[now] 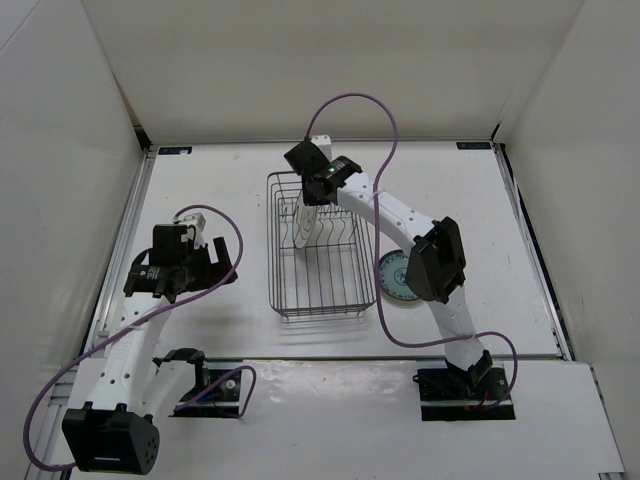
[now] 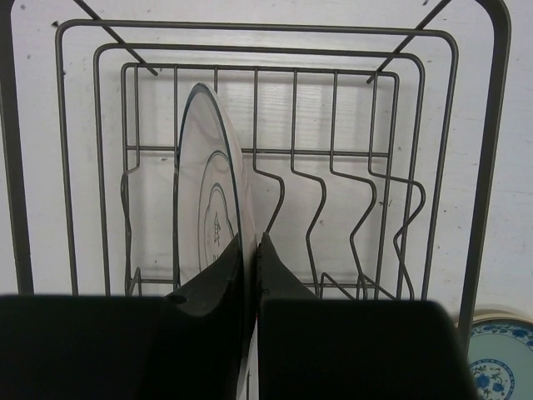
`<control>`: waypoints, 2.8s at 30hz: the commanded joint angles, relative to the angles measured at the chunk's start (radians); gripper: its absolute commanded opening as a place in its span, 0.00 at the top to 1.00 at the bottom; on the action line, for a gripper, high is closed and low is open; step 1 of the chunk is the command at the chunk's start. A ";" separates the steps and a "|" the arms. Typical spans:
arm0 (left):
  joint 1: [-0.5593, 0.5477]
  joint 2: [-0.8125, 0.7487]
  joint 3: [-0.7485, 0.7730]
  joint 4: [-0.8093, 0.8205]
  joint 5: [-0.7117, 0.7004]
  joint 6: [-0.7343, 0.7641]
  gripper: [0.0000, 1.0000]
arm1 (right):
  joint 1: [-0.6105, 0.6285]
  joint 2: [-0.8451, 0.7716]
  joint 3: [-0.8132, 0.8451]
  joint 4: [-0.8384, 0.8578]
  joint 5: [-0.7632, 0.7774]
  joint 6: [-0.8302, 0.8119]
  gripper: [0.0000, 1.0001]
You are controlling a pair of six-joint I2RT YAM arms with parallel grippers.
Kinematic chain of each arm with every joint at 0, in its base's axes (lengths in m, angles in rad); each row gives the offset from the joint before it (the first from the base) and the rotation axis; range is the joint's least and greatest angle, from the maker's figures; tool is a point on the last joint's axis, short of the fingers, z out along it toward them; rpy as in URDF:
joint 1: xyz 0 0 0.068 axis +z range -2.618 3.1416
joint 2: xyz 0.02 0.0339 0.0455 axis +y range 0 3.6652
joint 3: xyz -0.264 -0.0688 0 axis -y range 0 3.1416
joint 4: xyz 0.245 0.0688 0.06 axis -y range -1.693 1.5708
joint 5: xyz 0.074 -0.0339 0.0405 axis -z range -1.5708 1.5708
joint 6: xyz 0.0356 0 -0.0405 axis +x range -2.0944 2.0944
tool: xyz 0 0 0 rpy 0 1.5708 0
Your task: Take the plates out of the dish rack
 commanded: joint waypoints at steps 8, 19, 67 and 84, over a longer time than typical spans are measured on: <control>-0.001 -0.016 -0.002 0.011 0.009 0.000 0.01 | -0.059 -0.066 -0.024 0.117 0.018 0.104 1.00; -0.003 -0.021 -0.002 0.016 0.003 -0.001 0.01 | -0.087 -0.256 0.066 0.157 -0.144 0.012 1.00; -0.001 0.005 -0.004 0.007 -0.012 0.008 0.01 | -0.943 -0.208 -0.675 0.326 -0.846 0.118 0.57; -0.001 0.008 -0.002 0.005 -0.030 0.008 0.01 | -0.564 -0.474 -0.566 0.232 -0.823 -0.142 0.43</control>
